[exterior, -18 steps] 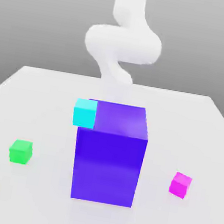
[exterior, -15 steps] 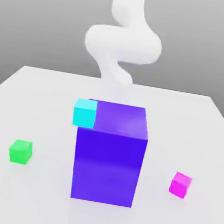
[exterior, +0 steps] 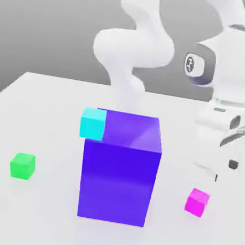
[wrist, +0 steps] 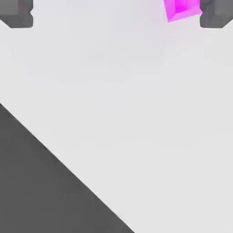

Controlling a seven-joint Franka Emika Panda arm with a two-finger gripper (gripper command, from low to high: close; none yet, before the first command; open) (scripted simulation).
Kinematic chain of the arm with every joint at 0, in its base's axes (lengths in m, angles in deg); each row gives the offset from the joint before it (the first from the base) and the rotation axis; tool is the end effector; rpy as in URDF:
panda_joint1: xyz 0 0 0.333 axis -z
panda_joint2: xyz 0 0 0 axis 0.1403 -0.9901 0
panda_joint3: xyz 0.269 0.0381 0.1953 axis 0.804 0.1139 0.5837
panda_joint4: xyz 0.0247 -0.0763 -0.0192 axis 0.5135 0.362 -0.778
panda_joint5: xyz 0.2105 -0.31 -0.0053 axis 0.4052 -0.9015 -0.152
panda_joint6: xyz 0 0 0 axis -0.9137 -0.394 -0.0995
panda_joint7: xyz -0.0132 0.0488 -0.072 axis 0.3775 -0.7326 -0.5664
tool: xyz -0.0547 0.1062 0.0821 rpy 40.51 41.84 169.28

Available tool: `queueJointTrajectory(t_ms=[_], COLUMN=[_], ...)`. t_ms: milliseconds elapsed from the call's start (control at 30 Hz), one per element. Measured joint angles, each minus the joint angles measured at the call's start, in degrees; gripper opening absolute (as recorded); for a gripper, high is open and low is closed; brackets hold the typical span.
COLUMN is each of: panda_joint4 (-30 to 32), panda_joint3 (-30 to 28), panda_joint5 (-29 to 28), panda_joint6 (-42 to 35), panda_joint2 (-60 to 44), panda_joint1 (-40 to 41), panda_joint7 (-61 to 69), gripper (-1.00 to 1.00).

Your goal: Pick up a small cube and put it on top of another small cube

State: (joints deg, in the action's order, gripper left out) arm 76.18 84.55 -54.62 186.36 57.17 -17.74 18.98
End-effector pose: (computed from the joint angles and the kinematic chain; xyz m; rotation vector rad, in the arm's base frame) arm 0.3145 0.2334 0.2352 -3.0758 -0.2756 -0.1040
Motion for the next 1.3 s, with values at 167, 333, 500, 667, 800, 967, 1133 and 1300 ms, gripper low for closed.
queueJointTrajectory(t_ms=[167,333,500,667,800,967,1133,1300], panda_joint4=[2.0,0.3,0.3,1.3,2.8,0.6,-2.0,-4.3], panda_joint3=[-2.7,-8.7,-8.6,-6.1,-3.9,-6.3,-10.1,-15.4], panda_joint5=[-8.9,-12.7,-12.9,-10.6,-5.2,-4.8,-7.5,-12.4], panda_joint6=[7.7,15.2,15.2,10.9,4.7,3.7,3.5,2.8], panda_joint2=[-10.5,-19.9,-19.9,-14.6,-6.7,-2.6,0.7,4.3], panda_joint1=[-3.8,-8.9,-8.9,-6.9,-5.9,-0.7,5.4,11.2], panda_joint7=[-4.0,-7.0,-7.1,-5.3,-1.4,5.0,12.3,21.2], gripper=[0.00,-1.00,-1.00,-1.00,-1.00,-1.00,-1.00,-1.00])
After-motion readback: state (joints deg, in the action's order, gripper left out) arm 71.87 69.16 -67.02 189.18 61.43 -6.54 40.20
